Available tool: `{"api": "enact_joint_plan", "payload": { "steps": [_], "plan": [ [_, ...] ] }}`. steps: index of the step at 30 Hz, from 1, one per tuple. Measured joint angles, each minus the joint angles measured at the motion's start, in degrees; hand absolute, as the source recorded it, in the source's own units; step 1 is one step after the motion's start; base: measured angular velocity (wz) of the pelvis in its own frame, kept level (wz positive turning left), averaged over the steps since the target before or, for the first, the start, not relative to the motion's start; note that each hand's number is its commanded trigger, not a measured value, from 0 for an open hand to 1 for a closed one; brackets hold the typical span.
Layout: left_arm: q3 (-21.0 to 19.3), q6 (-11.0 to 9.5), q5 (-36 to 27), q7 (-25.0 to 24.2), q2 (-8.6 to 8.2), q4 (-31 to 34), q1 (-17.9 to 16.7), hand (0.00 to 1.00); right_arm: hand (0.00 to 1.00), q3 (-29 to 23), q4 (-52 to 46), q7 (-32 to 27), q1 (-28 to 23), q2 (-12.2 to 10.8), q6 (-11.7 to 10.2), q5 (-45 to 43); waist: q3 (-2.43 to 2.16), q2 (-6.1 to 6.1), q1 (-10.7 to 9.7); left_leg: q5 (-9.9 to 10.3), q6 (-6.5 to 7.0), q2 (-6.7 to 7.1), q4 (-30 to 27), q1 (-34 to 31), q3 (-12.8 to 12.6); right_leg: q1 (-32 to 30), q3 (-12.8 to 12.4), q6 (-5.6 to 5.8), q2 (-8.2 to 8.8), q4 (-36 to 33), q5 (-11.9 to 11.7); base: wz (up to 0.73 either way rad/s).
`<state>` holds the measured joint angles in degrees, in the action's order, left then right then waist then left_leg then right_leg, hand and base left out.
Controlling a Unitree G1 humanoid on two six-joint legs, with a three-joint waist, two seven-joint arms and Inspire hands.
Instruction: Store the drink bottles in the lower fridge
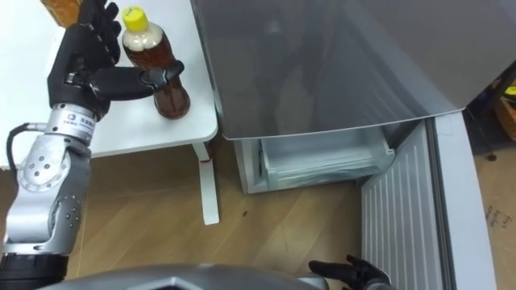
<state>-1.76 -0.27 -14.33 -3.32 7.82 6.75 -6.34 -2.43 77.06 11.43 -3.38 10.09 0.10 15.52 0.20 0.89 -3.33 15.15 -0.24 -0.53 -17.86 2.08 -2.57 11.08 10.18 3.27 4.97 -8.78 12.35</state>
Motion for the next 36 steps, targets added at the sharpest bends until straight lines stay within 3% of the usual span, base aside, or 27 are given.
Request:
{"api": "enact_joint_plan", "payload": {
  "steps": [8, 36],
  "plan": [
    [0.1, 0.3, -1.4, 0.1, 0.76, -0.7, 0.0, 0.0, 0.0, 0.0, -1.2, 0.0, 0.0, 0.0, 0.1, 0.0, 0.1, -0.26, -1.2, 0.0, 0.0, 0.0, 0.3, -0.4, 0.1, -0.1, 0.1, 0.0, 0.0, 0.0, 0.0, 0.0],
    [1.3, 3.0, -1.8, 0.2, 1.76, -4.8, 1.1, 0.0, 0.0, 0.0, -4.1, -0.3, -1.3, 0.1, 1.9, -0.2, 0.1, -0.49, -1.5, 0.0, 0.01, -0.03, -0.4, -0.3, 0.0, -0.2, -0.1, 0.0, 0.02, 0.0, 0.0, 0.0]
  ]
}}
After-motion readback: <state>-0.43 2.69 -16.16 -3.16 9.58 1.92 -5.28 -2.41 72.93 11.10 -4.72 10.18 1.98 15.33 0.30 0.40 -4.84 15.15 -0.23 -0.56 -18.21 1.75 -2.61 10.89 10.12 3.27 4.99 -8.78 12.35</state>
